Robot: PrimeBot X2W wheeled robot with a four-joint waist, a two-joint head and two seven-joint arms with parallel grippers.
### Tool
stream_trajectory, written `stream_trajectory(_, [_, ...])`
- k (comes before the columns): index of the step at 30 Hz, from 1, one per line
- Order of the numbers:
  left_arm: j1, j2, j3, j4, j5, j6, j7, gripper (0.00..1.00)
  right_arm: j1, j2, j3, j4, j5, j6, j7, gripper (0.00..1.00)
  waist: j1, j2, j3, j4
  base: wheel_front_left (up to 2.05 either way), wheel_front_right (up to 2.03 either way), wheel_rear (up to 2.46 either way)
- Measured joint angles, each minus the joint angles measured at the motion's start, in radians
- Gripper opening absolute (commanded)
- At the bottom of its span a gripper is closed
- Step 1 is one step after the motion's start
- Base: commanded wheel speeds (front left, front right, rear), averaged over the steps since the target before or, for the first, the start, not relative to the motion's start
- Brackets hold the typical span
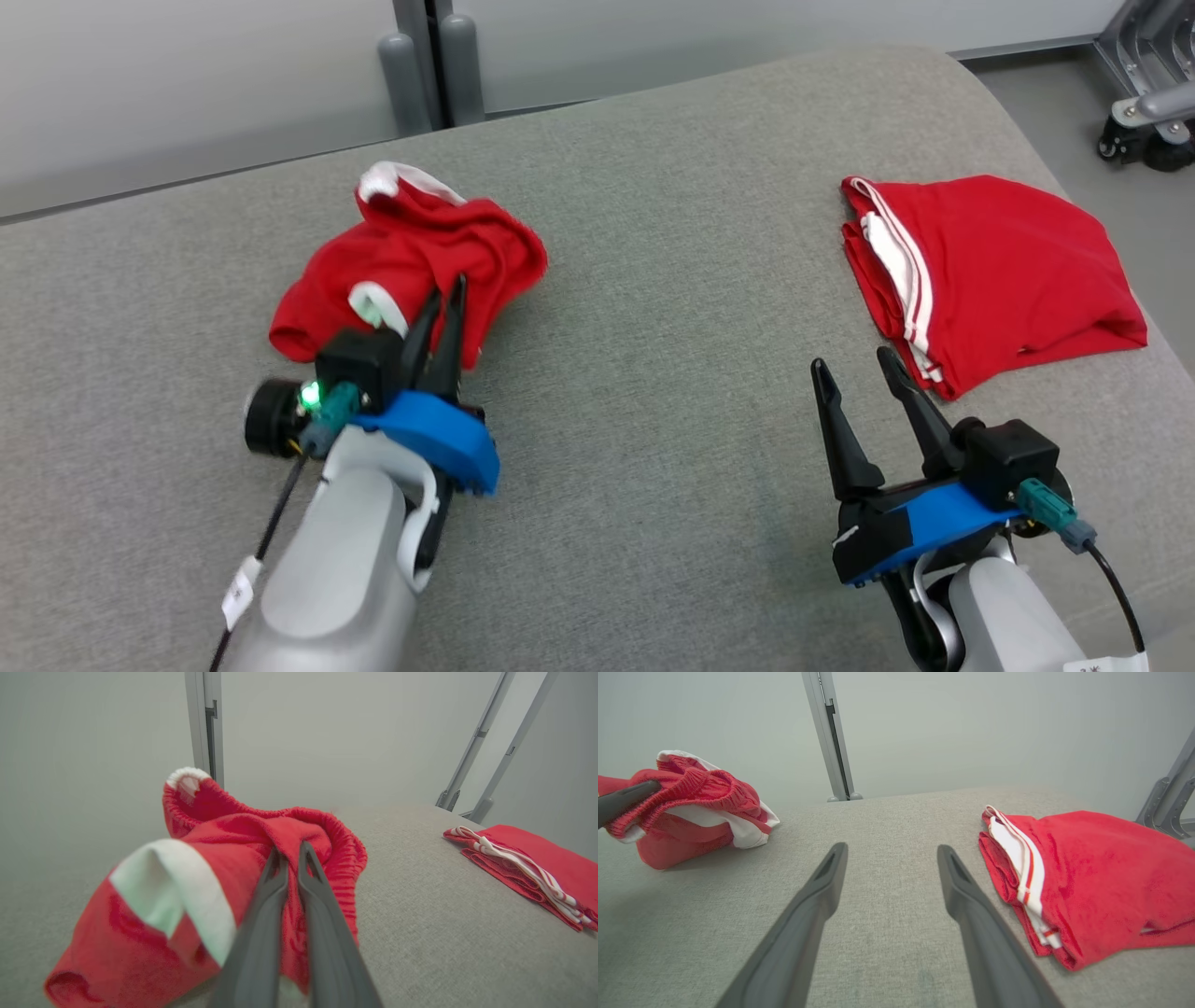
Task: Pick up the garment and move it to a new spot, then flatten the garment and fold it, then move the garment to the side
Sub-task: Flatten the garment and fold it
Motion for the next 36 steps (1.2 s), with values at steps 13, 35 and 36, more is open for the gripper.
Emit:
stream_trajectory(13, [0.256, 0.001, 0.016, 0.030, -0.077, 0.132, 0.000, 1.00, 0.032, 0.002, 0.012, 0.022, -0.006, 0.000, 0.000, 1.00, 0.0000, 0.0000, -0.101, 0.124, 0.00, 0.00, 0.00])
stream_trajectory(35, [0.554, 0.005, 0.288, -0.261, 0.090, 0.184, 0.000, 1.00, 0.121, 0.001, -0.015, 0.091, -0.031, 0.000, 0.000, 1.00, 0.0000, 0.0000, -0.226, 0.241, 0.00, 0.00, 0.00])
stream_trajectory(36, [0.554, 0.005, 0.289, -0.261, 0.091, 0.183, 0.000, 1.00, 0.122, 0.001, -0.016, 0.092, -0.031, 0.000, 0.000, 1.00, 0.0001, 0.0000, -0.225, 0.244, 0.00, 0.00, 0.00])
